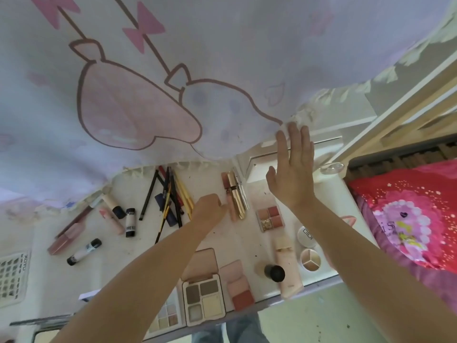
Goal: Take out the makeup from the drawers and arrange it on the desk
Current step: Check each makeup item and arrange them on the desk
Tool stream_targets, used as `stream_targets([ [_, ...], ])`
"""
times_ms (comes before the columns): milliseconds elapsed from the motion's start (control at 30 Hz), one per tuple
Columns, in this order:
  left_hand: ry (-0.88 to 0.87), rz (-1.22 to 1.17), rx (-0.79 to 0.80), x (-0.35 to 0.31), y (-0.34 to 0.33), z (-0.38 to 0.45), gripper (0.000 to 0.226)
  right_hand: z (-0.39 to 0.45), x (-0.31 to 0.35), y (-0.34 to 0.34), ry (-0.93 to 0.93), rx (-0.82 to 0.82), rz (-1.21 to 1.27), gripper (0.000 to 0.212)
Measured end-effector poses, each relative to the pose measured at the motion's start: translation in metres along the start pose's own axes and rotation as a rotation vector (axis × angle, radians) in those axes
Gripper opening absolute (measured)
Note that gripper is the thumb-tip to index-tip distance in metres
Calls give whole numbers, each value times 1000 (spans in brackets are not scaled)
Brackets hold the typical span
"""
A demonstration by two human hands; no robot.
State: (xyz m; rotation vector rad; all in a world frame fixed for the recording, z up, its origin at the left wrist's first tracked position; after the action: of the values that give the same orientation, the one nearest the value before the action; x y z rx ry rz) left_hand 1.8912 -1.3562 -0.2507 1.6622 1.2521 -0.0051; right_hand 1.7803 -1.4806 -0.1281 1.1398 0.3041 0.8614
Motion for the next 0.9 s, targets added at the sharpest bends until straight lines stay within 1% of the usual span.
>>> stream_targets([
  [133,-85,131,-91,7,24,-8,23,-1,3,5,-7,7,13,82],
  [200,-108,166,-133,15,37,-14,25,-9,7,8,12,-32,37,75],
  [233,-116,172,-157,20,45,-18,25,-16,14,8,69,-63,48,68],
  [300,-142,185,-210,35,60,-28,25,-33,35,1,277,-78,73,45],
  [367,-164,238,-259,52,73,-39,26,-45,62,-12,468,38,69,31],
  [433,-116,266,-306,71,84,-49,30,-45,86,-29,523,202,11,25],
  [500,-8,252,-322,91,90,-59,42,-42,106,-50,509,363,-46,19],
  [533,40,241,-313,100,92,-64,45,-42,114,-64,489,483,-61,17],
  [567,75,239,-293,108,92,-67,45,-43,120,-80,443,633,-58,19],
  [600,96,245,-260,114,91,-70,44,-46,125,-95,359,781,-41,24],
  [633,105,255,-224,119,90,-71,43,-51,129,-108,272,892,-36,27],
  [667,106,266,-190,123,88,-72,43,-55,133,-117,203,939,-31,29],
  [700,101,278,-160,127,86,-73,43,-59,136,-123,159,950,-30,30],
  [800,63,318,-106,133,79,-74,46,-70,138,-135,129,931,-50,33],
  [900,33,335,-118,134,75,-74,44,-74,134,-138,109,909,-27,35],
])
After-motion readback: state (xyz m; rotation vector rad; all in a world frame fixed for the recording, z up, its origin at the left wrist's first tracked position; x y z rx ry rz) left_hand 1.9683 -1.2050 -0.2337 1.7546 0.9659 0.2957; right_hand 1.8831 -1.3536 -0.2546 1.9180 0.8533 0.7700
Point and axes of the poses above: each hand's wrist, its own z-axis towards the middle knuckle, its own y-axis out of the back of the hand, x = y × z, the point moved 4 cm from there along z, towards the middle knuckle, and after that the axes turned 7 degrees about -y, right-handed, at the moved point
